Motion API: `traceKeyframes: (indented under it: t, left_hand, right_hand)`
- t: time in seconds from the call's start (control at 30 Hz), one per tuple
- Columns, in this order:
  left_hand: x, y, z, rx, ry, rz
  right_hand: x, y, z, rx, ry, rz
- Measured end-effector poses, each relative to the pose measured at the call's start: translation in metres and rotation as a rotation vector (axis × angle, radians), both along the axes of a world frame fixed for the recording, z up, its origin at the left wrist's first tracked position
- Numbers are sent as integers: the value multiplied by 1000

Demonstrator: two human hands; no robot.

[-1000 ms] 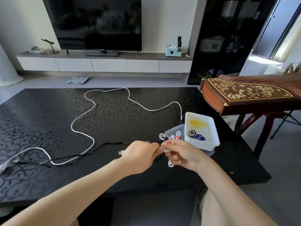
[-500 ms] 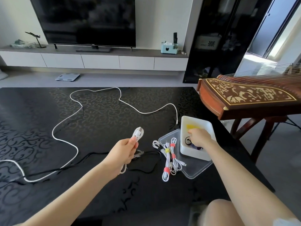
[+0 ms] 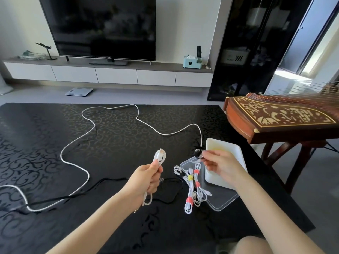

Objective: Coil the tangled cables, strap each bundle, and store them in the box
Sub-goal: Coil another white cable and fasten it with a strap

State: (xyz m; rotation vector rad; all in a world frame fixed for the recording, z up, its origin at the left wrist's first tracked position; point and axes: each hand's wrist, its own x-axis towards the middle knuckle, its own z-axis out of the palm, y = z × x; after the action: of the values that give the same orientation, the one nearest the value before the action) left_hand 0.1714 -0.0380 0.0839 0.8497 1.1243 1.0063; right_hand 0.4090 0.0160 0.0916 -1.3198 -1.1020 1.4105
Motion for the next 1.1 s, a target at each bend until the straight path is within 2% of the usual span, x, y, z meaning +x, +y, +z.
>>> traceKeyframes:
  t: [0.07,0.17,0.3,0.37,0.5,0.57,0.67,0.73,0.87,1.0,1.1]
  left_hand:
    - [5,-5,6,14,26,-17]
    - [6,-13,16,45,112,-19]
    - [-2,-29,25,90,180,-25]
    - [-7,-36,27,114,218,-24]
    - [-17,-47,31,130,107,-8]
    - [-19,-50,32,159,198,23]
    - [-24,-50,29,216,459,99]
    - [-29,-49,28,237,519,82]
    - [-33,-47,28,148,304,-66]
    - [-36,-43,29,-20,22,-84]
    - [-38,-43,30,-82,-41,-68]
  right_hand:
    - [-24,-23,8,-6,48,122]
    - [-57,-52,18,54,25,161]
    - [-85,-75,25,226,-158,152]
    - [-94,-81,27,264,-189,142]
    - [-104,-87,27,246,-181,171]
    - [-108,-90,26,254,-199,177]
    - [-111,-93,28,278,-264,201]
    - [-111,-93,30,286,-292,222]
    - [-111,-90,32,301,-332,254]
    - [-112,-86,30,318,-392,296]
    - [-108,-85,24,361,-391,294]
